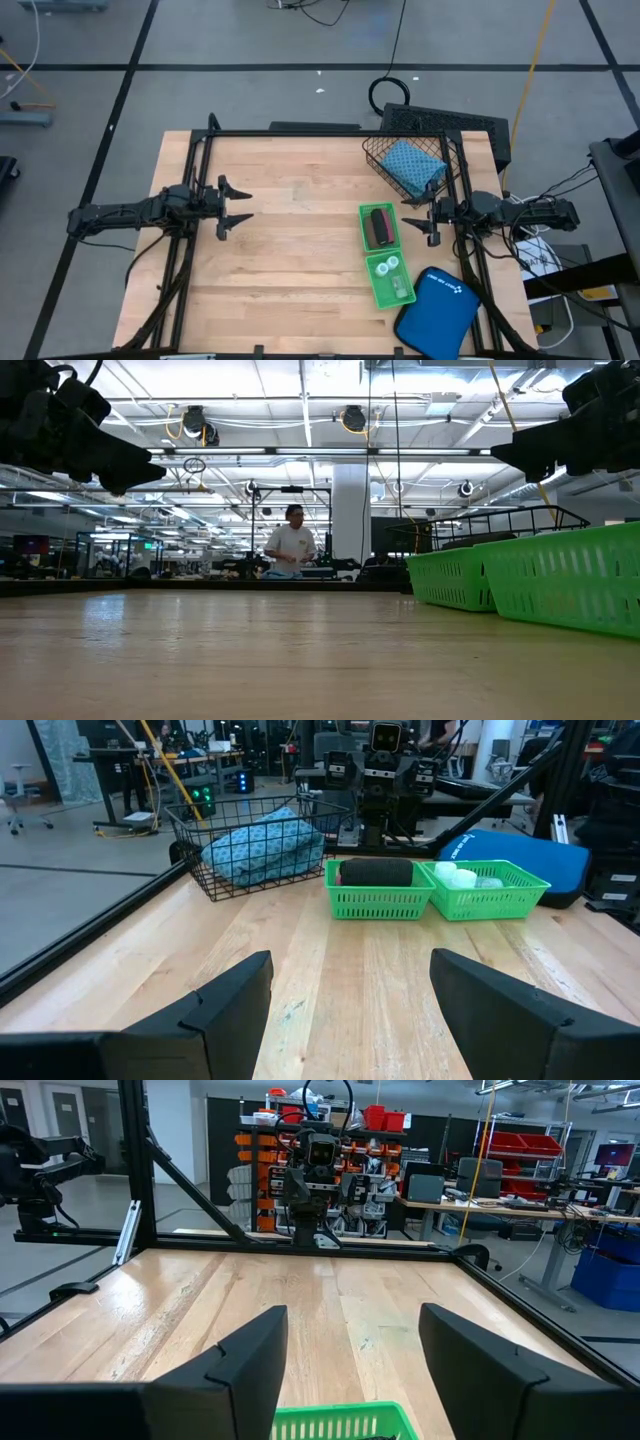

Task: Pick & Place Medicine items
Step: Return to Home Position

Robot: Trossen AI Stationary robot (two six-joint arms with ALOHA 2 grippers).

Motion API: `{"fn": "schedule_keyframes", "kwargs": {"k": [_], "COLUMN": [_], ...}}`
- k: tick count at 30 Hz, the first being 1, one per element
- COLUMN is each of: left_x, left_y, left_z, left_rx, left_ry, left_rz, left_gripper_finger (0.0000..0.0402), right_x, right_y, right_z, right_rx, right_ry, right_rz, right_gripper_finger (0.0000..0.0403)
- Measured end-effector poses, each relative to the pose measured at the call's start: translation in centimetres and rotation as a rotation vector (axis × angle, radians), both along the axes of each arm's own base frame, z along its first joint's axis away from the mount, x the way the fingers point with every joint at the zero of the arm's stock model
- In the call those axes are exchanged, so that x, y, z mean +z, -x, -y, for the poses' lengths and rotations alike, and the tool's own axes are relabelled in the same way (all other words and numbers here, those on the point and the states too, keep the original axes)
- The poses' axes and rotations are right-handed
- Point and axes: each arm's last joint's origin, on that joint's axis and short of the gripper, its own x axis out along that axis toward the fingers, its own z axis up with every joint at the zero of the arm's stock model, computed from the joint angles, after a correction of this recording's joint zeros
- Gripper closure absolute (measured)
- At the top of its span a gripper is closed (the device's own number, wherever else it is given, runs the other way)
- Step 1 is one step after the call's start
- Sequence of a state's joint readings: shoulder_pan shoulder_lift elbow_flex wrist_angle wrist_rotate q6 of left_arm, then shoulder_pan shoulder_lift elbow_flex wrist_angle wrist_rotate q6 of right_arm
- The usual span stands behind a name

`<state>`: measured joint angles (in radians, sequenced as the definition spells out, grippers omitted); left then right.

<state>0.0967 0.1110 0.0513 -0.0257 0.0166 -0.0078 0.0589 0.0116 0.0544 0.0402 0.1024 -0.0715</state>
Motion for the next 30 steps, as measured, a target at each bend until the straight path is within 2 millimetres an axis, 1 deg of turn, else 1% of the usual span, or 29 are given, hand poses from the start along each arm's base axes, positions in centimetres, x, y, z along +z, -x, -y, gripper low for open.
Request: {"fn": "schedule_keyframes", "kwargs": {"k": [30], "left_x": [0.00], "left_y": [0.00], "left_z": [0.00], "left_rx": [0.000], "left_ry": [0.000], "left_rz": [0.000], "left_gripper_finger": [0.0121], "right_x": [0.00], "right_y": [0.00], "right_z": [0.00], "right_rx": [0.000], "right_ry": [0.000], "right_rz": [0.000], "right_gripper_finger": [0.0183]}}
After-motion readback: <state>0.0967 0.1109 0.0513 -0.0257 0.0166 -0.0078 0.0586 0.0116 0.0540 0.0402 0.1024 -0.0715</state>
